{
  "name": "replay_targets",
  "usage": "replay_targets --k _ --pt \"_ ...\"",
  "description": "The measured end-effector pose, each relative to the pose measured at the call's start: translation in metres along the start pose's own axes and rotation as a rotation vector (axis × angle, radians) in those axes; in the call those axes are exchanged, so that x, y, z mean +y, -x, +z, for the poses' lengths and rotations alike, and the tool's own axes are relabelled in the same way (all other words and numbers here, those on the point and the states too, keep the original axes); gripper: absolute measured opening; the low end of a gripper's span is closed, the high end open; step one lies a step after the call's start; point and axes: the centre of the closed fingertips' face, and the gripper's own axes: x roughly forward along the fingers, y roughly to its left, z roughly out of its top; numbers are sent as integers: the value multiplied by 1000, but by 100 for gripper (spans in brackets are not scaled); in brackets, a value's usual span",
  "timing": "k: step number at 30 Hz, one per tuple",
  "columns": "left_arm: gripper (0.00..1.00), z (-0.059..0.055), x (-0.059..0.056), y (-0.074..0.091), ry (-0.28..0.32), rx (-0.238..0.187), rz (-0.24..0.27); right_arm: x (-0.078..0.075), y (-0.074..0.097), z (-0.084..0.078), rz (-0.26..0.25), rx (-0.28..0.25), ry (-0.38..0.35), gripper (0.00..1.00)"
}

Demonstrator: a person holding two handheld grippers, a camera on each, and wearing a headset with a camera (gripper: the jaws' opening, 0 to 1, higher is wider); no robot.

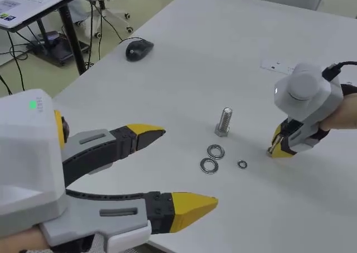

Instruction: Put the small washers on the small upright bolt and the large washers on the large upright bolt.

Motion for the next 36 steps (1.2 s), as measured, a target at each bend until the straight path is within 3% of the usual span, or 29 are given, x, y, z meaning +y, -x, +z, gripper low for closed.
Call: replay_targets --k 5,16,27,36 --pt "67 2 -2 -1 -5 -4 -5 2 10 -5 -12 2 -11 18" --pt "67 7 -11 0 -28 -14 -20 24 26 -19 -20 24 -1 18" --pt "67 12 -21 6 -46 -25 -31 49 29 -2 -16 3 18 18" --pt "67 13 -24 10 -50 -34 -26 57 26 16 -5 -14 50 18"
